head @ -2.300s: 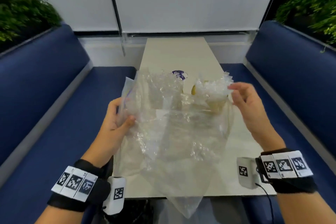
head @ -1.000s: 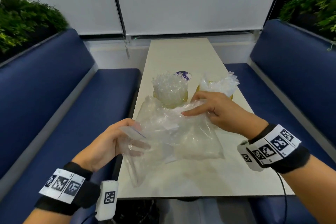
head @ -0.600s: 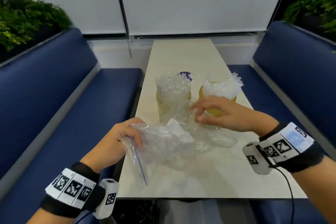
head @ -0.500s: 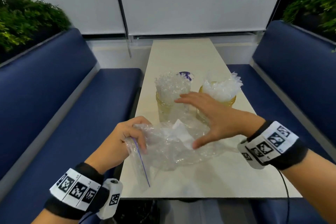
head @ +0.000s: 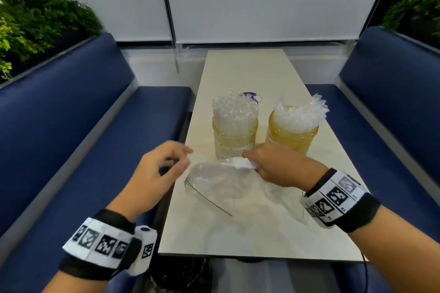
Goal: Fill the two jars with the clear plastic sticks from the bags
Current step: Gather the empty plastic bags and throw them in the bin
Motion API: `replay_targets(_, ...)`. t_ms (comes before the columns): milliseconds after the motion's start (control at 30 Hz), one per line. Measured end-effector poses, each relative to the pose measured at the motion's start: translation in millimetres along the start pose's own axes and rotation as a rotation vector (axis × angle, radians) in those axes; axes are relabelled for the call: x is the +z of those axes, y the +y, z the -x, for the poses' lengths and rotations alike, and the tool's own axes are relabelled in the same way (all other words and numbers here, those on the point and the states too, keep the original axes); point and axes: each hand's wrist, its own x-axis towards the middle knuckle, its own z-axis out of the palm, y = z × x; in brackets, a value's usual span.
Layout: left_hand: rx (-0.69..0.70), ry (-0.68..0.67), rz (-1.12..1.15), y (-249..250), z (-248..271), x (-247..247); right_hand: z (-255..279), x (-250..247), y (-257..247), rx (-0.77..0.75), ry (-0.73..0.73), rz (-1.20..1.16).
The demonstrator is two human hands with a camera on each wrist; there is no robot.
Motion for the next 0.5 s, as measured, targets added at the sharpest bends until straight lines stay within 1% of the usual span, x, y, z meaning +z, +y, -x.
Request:
replay_targets(33,0.007,0.061,-0.111,7,-5,5,-2,-3,-5,0.012,0.016,0.013)
replay_targets(67,0.004,0.046,-0.247,15,-10,13,-5,-6,-11,0.021,0.031,0.022)
replay_targets(133,0.0,-0.105,-0.501,26,-21,29,-10,-11,-17,0.022,0.089,0.031)
replay_targets(167,0.008,-0.153,-0.587,26,-25,36,-11,-13,-17,0.02,0.122,0.02)
replay_targets(200,0.01,-0.16,-0.634,25,-30,39,-11,-16,-14,0.021,0.147,-0.004)
replay_targets(267,-0.033,-0.103,-0.604,18,-34,40,-7,-17,-3,0.039,0.172,-0.114)
replay_targets(367,-0.075,-0.073,-0.424,11,-35,40,0,-12,9,0.064,0.211,-0.238)
replay_targets(433,-0.077,-0.078,-0.364,10,-36,40,3,-2,12,0.056,0.274,-0.271)
replay_targets(500,-0.11,-0.094,-0.367,10,-36,41,7,10,14,0.067,0.307,-0.261)
